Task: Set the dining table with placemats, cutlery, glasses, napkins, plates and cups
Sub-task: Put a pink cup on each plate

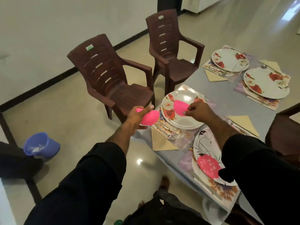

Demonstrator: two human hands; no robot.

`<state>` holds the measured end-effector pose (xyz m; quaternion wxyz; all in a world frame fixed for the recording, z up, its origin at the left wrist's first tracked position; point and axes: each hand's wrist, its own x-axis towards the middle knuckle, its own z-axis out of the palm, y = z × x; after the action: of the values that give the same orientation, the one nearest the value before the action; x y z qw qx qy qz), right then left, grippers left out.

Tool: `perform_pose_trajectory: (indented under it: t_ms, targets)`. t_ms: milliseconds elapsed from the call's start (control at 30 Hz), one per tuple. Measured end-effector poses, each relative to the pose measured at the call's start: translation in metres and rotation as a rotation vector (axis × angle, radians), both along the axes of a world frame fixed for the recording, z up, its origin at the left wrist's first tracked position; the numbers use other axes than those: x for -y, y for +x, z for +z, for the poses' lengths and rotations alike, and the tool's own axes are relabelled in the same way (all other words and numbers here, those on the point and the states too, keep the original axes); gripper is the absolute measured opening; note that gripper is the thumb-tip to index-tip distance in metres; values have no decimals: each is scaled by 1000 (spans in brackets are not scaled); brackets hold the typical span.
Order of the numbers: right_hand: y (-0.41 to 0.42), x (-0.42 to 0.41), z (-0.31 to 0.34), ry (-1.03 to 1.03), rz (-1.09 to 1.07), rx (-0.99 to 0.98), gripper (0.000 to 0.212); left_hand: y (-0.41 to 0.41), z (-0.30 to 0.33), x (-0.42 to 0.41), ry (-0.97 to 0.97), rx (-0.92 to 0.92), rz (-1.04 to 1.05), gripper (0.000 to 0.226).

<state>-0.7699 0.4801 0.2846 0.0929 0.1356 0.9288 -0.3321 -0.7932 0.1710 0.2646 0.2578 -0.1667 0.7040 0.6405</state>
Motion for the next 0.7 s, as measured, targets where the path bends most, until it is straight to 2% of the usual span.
perform_pose_trajectory:
  t_ms: [100, 233, 400, 467, 533, 633, 700]
  targets:
    - [-6, -20, -28, 164, 42, 95, 15, -12, -15, -25, -19, 30, -87, 76]
    - [-16, -32, -60, 346, 174, 248, 20, -38, -24, -42, -59, 43, -135, 79]
    - [-21, -31, -70, 416, 239, 326, 18, -68, -26, -46, -81, 49, -99, 87]
    - [-25, -28, -67, 452, 312, 365, 23, -76, -24, -48, -95, 49, -105, 80]
    - [-33, -26, -63, 475, 368, 373, 41, -86, -22, -52, -94, 49, -118, 74]
    - [-46, -22, -56, 519, 339, 255, 73, -101, -22, -56, -88, 52, -123, 69]
    - [-52, -13, -58, 510, 306, 269, 104, -111, -24, -57, -86, 54, -133, 69]
